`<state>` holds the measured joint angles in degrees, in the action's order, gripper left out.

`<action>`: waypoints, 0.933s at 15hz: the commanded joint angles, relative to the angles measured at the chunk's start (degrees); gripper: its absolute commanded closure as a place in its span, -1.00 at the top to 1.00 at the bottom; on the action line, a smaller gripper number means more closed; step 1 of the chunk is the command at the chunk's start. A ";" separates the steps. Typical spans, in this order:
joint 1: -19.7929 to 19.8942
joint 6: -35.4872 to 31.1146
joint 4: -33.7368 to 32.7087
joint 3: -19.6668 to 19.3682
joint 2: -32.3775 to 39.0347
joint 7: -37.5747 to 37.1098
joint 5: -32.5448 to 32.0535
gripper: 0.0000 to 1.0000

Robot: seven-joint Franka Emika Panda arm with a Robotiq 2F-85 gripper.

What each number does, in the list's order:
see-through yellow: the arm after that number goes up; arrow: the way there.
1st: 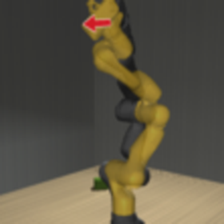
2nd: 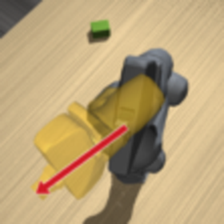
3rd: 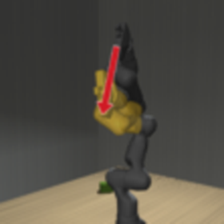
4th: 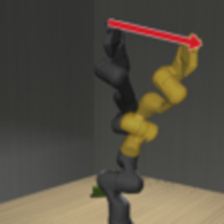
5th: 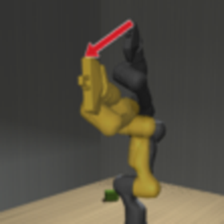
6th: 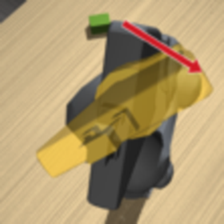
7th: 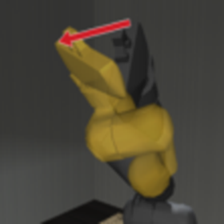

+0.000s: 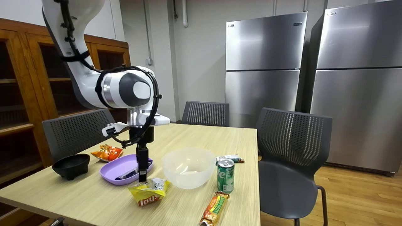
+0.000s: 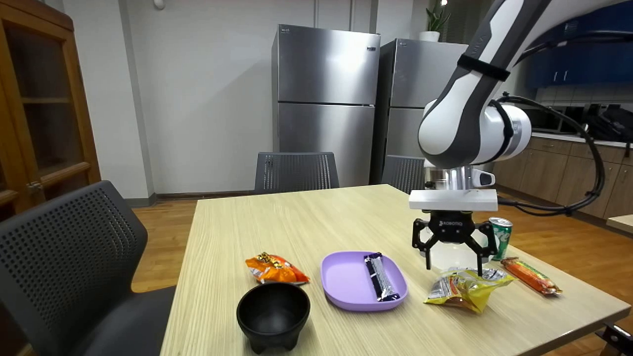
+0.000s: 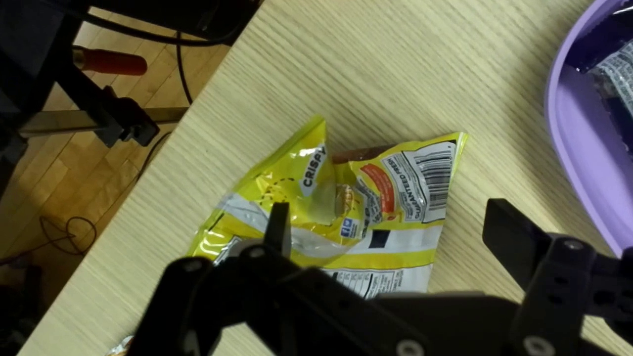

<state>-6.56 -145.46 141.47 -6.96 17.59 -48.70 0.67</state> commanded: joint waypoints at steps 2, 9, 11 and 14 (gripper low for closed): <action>-0.13 -4.06 1.83 -0.89 -0.10 -4.96 0.02 1.00; -0.76 -7.25 2.63 -2.79 0.92 -10.10 -0.79 0.99; -0.80 -7.28 2.69 -2.77 1.04 -10.28 -0.77 0.47; -0.88 -7.12 2.72 -2.65 1.16 -10.69 -0.75 0.02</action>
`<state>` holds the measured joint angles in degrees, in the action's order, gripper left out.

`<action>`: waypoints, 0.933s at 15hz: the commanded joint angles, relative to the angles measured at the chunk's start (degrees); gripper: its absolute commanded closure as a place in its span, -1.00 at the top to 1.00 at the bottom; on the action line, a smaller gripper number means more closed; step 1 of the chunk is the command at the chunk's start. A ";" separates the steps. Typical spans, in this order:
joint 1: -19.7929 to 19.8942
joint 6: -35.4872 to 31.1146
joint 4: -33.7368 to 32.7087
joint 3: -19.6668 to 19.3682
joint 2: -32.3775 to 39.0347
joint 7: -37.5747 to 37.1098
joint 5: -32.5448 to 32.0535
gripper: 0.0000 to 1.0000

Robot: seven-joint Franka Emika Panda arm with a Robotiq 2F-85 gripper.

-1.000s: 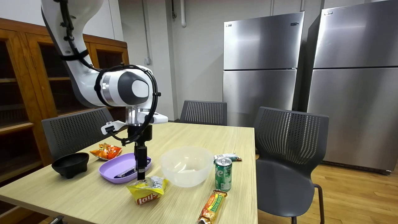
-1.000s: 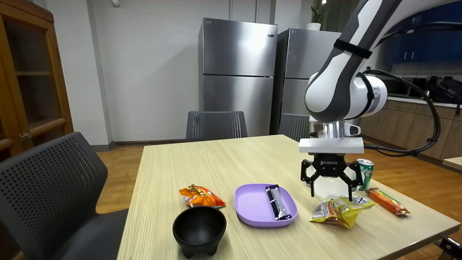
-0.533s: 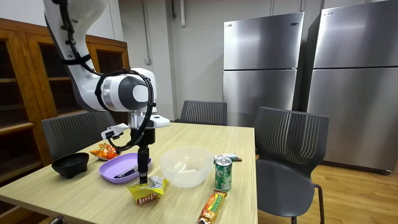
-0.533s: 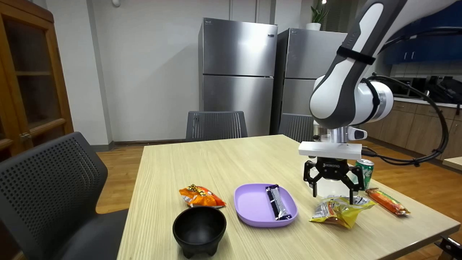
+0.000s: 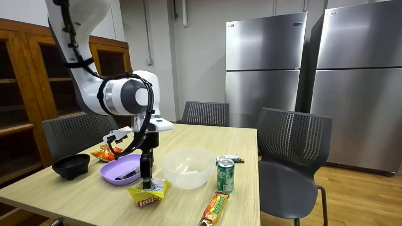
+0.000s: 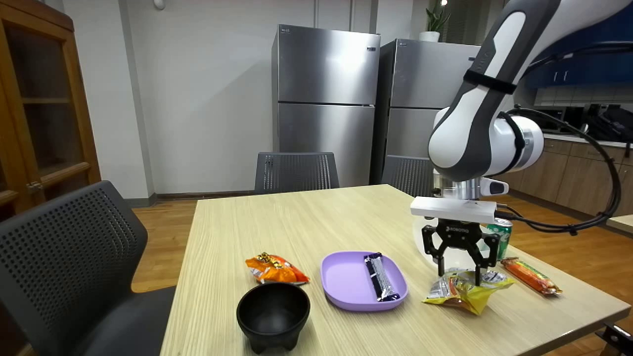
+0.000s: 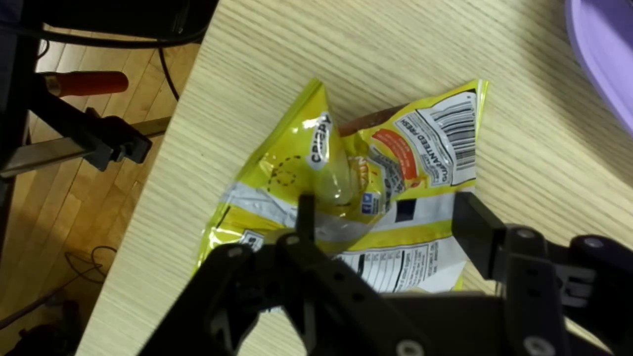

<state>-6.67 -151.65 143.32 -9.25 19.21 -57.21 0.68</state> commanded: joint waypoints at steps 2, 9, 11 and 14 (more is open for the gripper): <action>-0.94 -0.90 0.92 -0.40 -0.40 -2.44 -0.99 -0.34; -1.19 -0.89 1.39 -0.27 -1.17 -2.26 -1.19 -1.00; -1.13 -0.71 1.96 -0.14 -2.23 -1.51 -1.28 -1.00; -0.64 0.36 2.94 0.25 -4.53 0.31 -1.49 -1.00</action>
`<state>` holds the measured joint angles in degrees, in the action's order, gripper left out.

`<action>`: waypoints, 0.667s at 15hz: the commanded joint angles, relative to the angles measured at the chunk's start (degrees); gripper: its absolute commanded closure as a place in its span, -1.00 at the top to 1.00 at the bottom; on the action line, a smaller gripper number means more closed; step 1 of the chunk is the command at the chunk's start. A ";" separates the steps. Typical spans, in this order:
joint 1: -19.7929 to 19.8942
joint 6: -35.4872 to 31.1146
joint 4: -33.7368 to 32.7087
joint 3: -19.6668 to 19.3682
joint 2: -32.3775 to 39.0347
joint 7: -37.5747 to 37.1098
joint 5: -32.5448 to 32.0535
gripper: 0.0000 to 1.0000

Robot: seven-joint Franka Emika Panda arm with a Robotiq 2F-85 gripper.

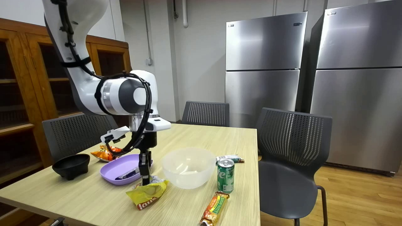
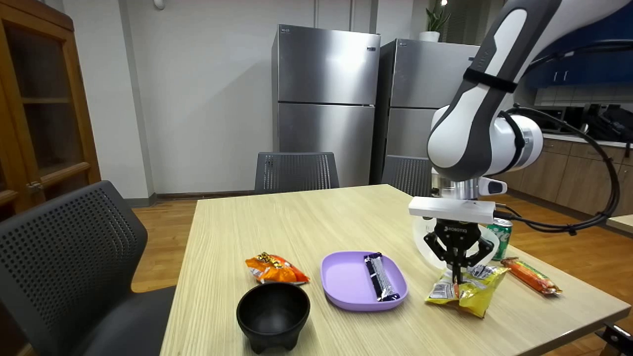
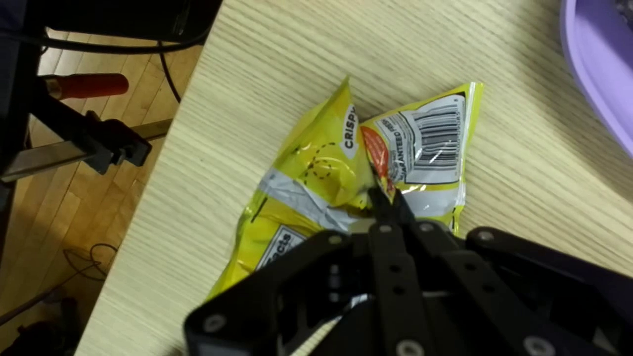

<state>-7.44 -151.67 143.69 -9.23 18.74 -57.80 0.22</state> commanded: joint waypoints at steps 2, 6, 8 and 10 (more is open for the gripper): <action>0.71 1.09 3.41 0.62 -6.13 2.59 -0.97 -1.00; 1.89 2.35 4.64 1.22 -10.81 5.96 -0.25 -1.00; 2.62 2.62 4.59 1.45 -12.93 7.25 0.26 -1.00; 3.74 3.28 3.96 1.76 -14.75 8.87 1.43 -1.00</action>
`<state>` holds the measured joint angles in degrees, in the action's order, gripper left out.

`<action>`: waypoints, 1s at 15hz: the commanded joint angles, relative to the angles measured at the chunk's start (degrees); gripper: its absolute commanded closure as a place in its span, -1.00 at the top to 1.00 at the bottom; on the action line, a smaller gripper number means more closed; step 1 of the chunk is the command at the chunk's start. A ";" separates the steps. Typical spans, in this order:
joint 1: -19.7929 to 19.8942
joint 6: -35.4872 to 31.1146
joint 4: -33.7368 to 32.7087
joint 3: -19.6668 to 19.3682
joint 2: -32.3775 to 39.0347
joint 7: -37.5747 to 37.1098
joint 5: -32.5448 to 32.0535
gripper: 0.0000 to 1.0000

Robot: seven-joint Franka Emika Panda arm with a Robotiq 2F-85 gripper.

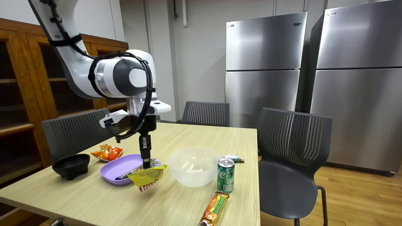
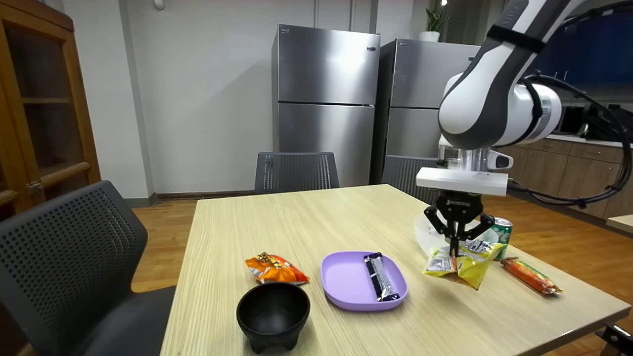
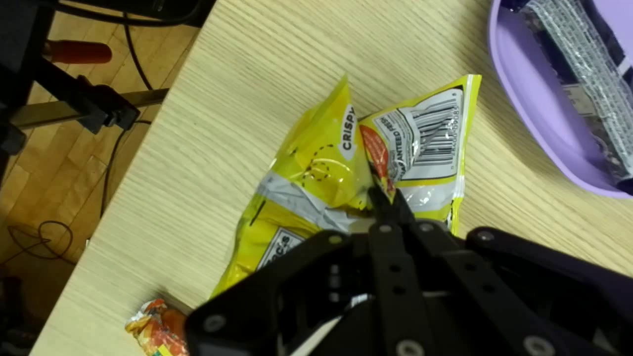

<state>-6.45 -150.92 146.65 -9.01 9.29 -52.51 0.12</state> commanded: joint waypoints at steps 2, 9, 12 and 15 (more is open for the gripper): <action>3.56 3.28 0.55 2.04 -6.59 5.57 2.44 -1.00; 5.27 3.87 -0.21 3.10 -9.93 9.63 4.87 -1.00; 6.52 4.69 -2.34 2.66 -9.08 9.93 6.23 -1.00; 8.25 5.87 -5.01 2.07 -7.94 11.13 9.15 -1.00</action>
<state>-0.71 -148.49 144.80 -7.39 1.09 -44.25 5.84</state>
